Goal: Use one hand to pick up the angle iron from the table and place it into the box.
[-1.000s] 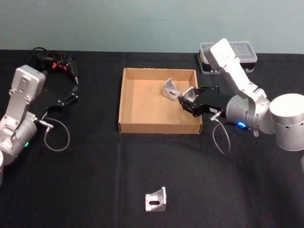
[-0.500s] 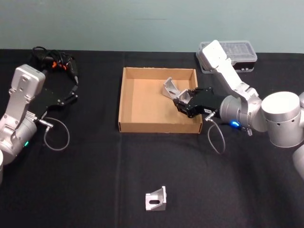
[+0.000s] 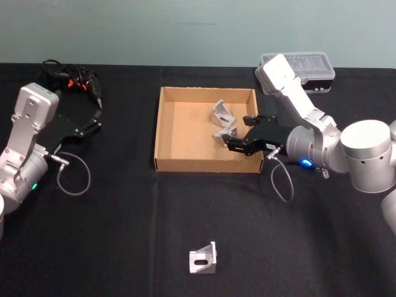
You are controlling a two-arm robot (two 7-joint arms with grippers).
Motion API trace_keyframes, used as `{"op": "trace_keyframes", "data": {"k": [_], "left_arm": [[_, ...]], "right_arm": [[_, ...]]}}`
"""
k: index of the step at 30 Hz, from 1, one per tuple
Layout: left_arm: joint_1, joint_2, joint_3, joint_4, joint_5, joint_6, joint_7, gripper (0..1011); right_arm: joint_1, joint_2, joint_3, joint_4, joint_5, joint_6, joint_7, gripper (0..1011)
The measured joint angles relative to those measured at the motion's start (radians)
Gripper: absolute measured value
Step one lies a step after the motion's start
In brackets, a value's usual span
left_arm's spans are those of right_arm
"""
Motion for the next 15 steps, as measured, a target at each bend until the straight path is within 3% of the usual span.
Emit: {"op": "trace_keyframes", "data": {"k": [10,15], "left_arm": [[0.0,0.0,0.0,0.0,0.0,0.0,0.0,1000],[0.0,0.0,0.0,0.0,0.0,0.0,0.0,1000]], "right_arm": [[-0.019,0.003,0.015,-0.024,0.005,-0.012,-0.012,998],[-0.031,0.007,0.029,-0.049,0.011,-0.018,-0.019,1000]]}}
